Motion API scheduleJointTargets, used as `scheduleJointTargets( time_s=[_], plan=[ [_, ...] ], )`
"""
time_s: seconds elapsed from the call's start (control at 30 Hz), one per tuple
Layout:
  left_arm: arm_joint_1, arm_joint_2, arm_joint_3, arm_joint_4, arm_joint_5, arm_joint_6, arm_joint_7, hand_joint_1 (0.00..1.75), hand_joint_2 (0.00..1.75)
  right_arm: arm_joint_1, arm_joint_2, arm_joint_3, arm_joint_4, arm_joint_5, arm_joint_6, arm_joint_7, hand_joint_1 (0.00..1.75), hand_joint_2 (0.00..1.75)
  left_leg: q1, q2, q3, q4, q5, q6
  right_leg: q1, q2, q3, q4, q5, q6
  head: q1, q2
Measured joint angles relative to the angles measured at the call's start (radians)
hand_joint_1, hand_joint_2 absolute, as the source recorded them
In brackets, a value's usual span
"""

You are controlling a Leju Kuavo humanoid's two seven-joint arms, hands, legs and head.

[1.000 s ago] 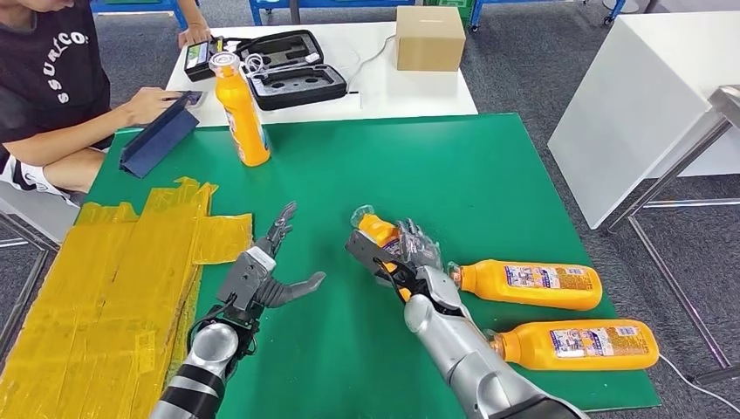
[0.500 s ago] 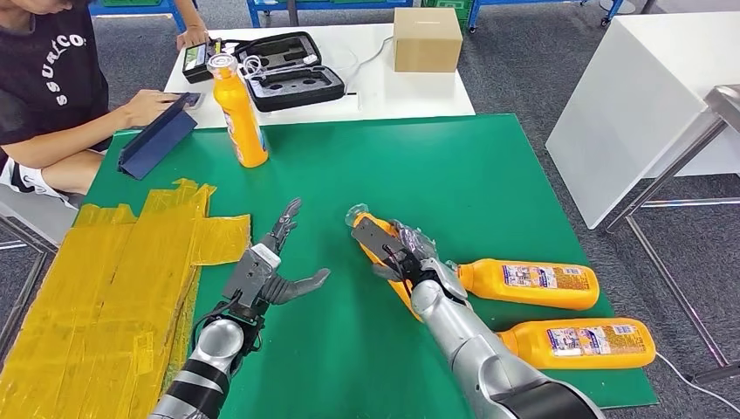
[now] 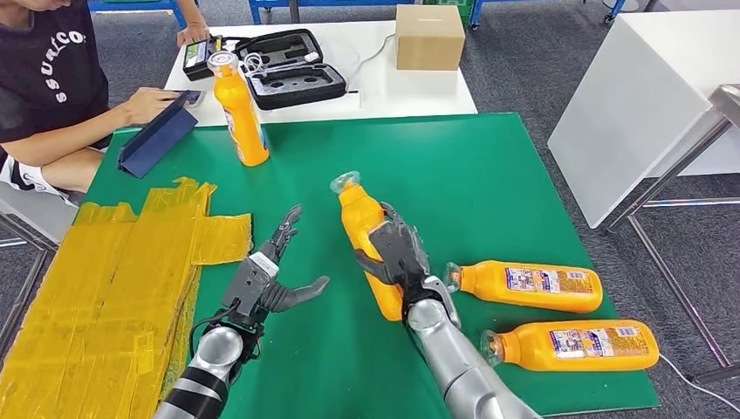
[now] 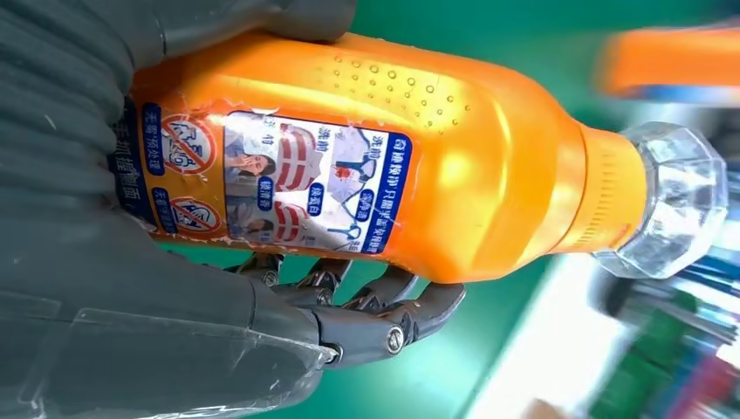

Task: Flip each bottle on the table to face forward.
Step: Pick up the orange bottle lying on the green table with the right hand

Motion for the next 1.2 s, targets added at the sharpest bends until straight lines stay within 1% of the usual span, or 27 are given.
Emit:
scheduleJointTargets(
  time_s=[0.03,0.1,0.17,0.23,0.3,0.47,0.57,0.77,0.9,1.2],
  plan=[
    [0.002,0.002,0.0,-0.003,0.005,-0.004,-0.004,0.0,1.75,0.029,0.005,0.002,-0.04,-0.034,0.002,-0.043,1.75,1.75,0.0,-0.001,-0.002,0.0,0.0,0.0,0.0,-0.001,-0.001,0.0,0.0,0.0,0.0,0.0],
    [0.007,0.006,-0.001,-0.009,0.009,-0.008,-0.011,0.0,1.75,0.085,0.013,0.015,-0.126,-0.082,-0.001,-0.099,1.75,1.75,0.0,-0.002,-0.005,0.0,0.0,0.0,0.0,-0.002,-0.004,0.0,0.0,0.0,0.0,0.0],
    [0.009,0.011,-0.004,-0.016,0.007,-0.014,-0.012,0.0,1.75,0.132,0.019,0.037,-0.211,-0.12,-0.007,-0.14,1.75,1.75,0.0,-0.002,-0.008,0.0,0.0,0.0,0.0,-0.002,-0.008,0.0,0.0,0.0,0.0,0.0],
    [0.003,0.016,-0.009,-0.019,0.019,-0.049,0.005,0.0,1.75,0.166,0.021,0.062,-0.279,-0.148,-0.006,-0.169,1.75,1.75,0.0,-0.002,-0.01,0.0,0.0,0.0,0.0,-0.003,-0.01,0.0,0.0,0.0,0.0,0.0],
    [-0.007,0.022,-0.016,-0.018,0.055,-0.115,0.03,0.0,1.75,0.187,0.022,0.086,-0.329,-0.162,-0.002,-0.189,1.75,1.75,0.0,-0.002,-0.011,0.0,0.0,0.0,0.0,-0.003,-0.011,0.0,0.0,0.0,0.0,0.0],
    [-0.056,0.057,-0.028,0.012,0.244,-0.356,0.045,0.0,1.75,0.204,0.024,0.134,-0.364,-0.165,0.003,-0.246,1.75,1.75,0.0,-0.002,-0.012,0.0,0.0,0.0,0.0,-0.003,-0.012,0.0,0.0,0.0,0.0,0.0],
    [-0.091,0.081,-0.04,0.026,0.333,-0.434,0.05,0.0,1.75,0.207,0.025,0.164,-0.359,-0.148,-0.014,-0.273,1.75,1.75,0.0,-0.002,-0.012,0.0,0.0,0.0,0.0,-0.003,-0.012,0.0,0.0,0.0,0.0,0.0],
    [-0.131,0.111,-0.069,0.035,0.454,-0.492,0.075,0.0,1.75,0.208,0.027,0.215,-0.333,-0.079,-0.078,-0.293,1.75,1.75,0.0,-0.002,-0.013,0.0,0.0,0.0,0.0,-0.003,-0.012,0.001,0.0,0.0,0.0,0.0],
    [-0.156,0.131,-0.094,0.035,0.538,-0.497,0.088,0.0,1.75,0.205,0.035,0.258,-0.297,-0.029,-0.132,-0.302,1.75,1.75,0.0,-0.002,-0.013,0.0,0.0,0.0,0.0,-0.003,-0.013,0.001,0.0,0.0,0.0,0.0],
    [-0.169,0.165,-0.126,0.035,0.571,-0.486,0.09,0.0,1.75,0.189,0.045,0.299,-0.241,-0.01,-0.17,-0.304,1.75,1.75,0.0,-0.002,-0.013,0.0,0.0,0.0,0.0,-0.003,-0.013,0.001,0.0,0.0,0.0,0.0]
  ],
)
